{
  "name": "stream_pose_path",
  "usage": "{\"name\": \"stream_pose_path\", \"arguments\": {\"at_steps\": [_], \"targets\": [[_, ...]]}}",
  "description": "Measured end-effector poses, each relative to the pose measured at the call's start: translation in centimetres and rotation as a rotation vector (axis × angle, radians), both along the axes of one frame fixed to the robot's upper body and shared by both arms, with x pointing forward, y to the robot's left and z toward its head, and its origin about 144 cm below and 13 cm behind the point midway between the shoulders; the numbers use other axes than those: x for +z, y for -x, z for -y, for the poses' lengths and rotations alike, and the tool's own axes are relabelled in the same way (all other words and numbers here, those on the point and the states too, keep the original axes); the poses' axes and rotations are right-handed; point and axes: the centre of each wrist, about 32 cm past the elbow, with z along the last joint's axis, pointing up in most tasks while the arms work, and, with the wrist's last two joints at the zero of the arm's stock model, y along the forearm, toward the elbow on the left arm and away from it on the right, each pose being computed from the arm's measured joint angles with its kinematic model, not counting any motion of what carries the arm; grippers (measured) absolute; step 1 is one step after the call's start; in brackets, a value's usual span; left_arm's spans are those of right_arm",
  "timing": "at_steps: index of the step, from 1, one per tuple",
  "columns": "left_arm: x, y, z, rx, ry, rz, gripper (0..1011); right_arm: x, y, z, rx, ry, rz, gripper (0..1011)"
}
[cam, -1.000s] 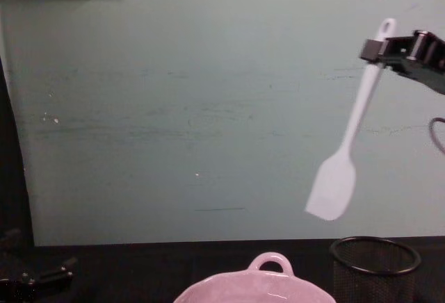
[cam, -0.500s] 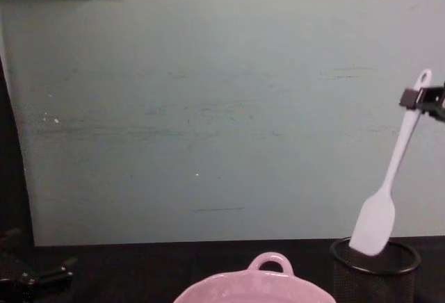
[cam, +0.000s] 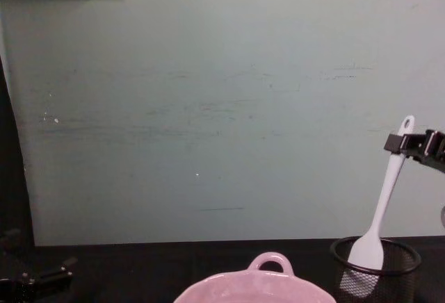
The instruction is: Use the one hand to pick up the spoon and stir the clear water in the bowl.
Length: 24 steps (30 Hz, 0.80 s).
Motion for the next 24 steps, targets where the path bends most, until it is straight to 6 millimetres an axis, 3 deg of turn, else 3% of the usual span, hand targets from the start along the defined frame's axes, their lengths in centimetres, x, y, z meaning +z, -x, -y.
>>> {"name": "stream_pose_path", "arguments": {"at_steps": [7, 24], "targets": [[0.0, 0.0, 0.0, 0.0, 0.0, 0.0, 1011, -1.4, -0.1, -0.2, 0.011, 0.015, -0.01, 116], [0.0, 0.0, 0.0, 0.0, 0.0, 0.0, 1011, -2.8, -0.1, -0.2, 0.012, 0.031, -0.034, 114]]}}
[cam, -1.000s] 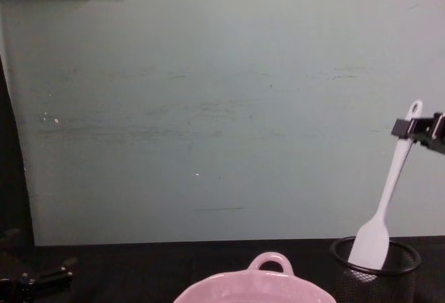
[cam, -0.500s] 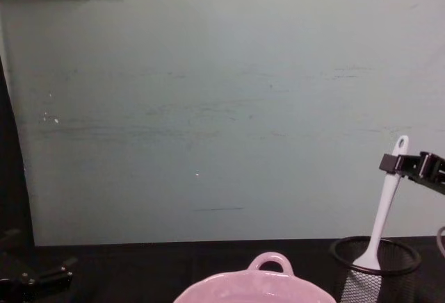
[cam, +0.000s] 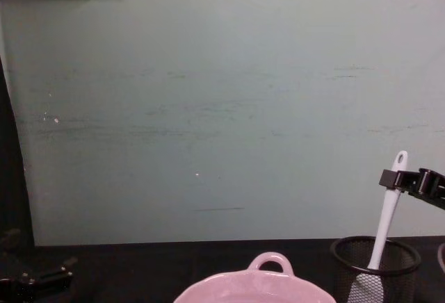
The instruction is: Use the one hand to pick up the spoon and stir the clear water in the bowl.
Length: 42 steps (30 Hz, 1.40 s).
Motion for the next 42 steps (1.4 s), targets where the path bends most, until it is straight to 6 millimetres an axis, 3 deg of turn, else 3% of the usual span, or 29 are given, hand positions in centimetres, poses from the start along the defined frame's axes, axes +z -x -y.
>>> {"name": "stream_pose_path", "arguments": {"at_steps": [26, 37, 42], "targets": [[0.0, 0.0, 0.0, 0.0, 0.0, 0.0, 1011, -0.6, 0.16, -0.17, 0.009, 0.008, -0.021, 118], [0.0, 0.0, 0.0, 0.0, 0.0, 0.0, 1011, -0.59, 0.15, -0.17, 0.008, 0.008, -0.021, 421], [0.0, 0.0, 0.0, 0.0, 0.0, 0.0, 1011, -0.57, 0.15, -0.16, 0.008, 0.008, -0.021, 609]]}}
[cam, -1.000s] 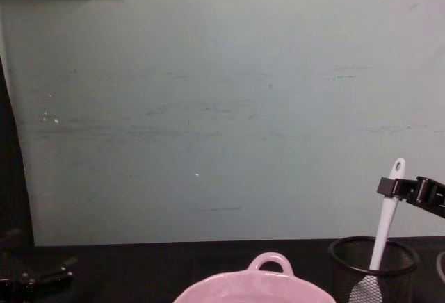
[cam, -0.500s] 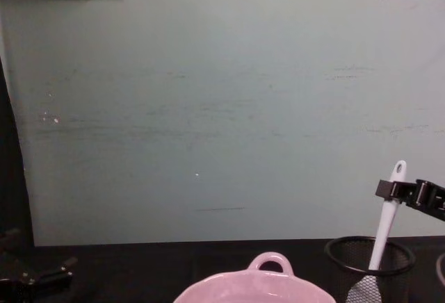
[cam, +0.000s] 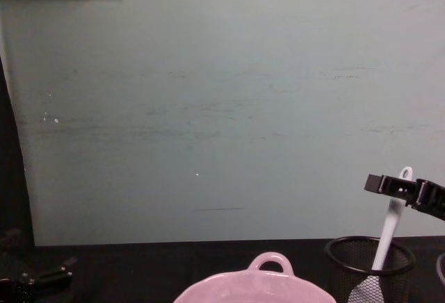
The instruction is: Use the one hand to pick up the spoon and stir the clear water in the bowl.
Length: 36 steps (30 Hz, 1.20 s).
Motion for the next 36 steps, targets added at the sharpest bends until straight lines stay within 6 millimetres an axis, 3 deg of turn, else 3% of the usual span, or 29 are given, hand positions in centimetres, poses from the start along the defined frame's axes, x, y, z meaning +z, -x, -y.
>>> {"name": "stream_pose_path", "arguments": {"at_steps": [5, 14, 36], "targets": [[0.0, 0.0, 0.0, 0.0, 0.0, 0.0, 1011, 0.0, 0.0, 0.0, 0.0, 0.0, 0.001, 786], [0.0, 0.0, 0.0, 0.0, 0.0, 0.0, 1011, 0.3, 0.1, 0.0, 0.018, 0.055, 0.023, 1003], [0.0, 0.0, 0.0, 0.0, 0.0, 0.0, 1011, -0.1, 2.1, 0.6, -0.125, 0.484, 0.245, 1003]]}}
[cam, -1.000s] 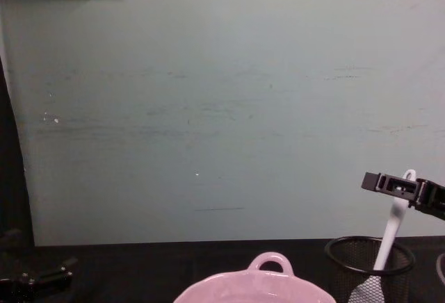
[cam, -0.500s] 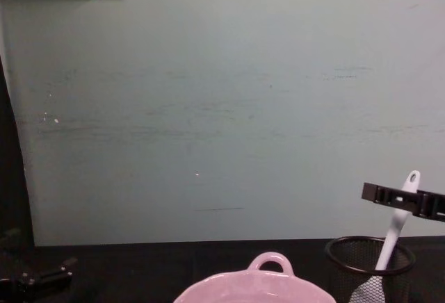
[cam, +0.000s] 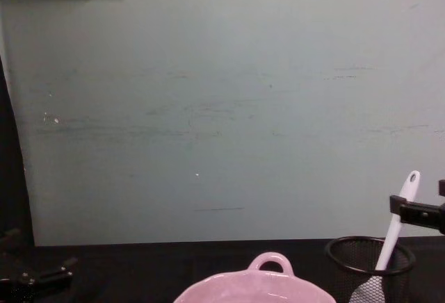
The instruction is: Use the one hand to pick up the spoon and stir the clear water in the bowl.
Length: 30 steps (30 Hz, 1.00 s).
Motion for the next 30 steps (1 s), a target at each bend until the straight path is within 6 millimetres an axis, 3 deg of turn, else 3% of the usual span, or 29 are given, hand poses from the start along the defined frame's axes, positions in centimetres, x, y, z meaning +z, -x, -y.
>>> {"name": "stream_pose_path", "arguments": {"at_steps": [14, 22, 30], "targets": [[0.0, 0.0, 0.0, 0.0, 0.0, 0.0, 1011, -1.0, 3.7, 1.9, -0.103, 0.097, 0.052, 1002], [0.0, 0.0, 0.0, 0.0, 0.0, 0.0, 1011, -3.2, 3.8, 2.9, -0.195, 0.069, 0.07, 1003], [0.0, 0.0, 0.0, 0.0, 0.0, 0.0, 1011, -4.0, 3.5, 3.2, -0.212, 0.052, 0.069, 1002]]}}
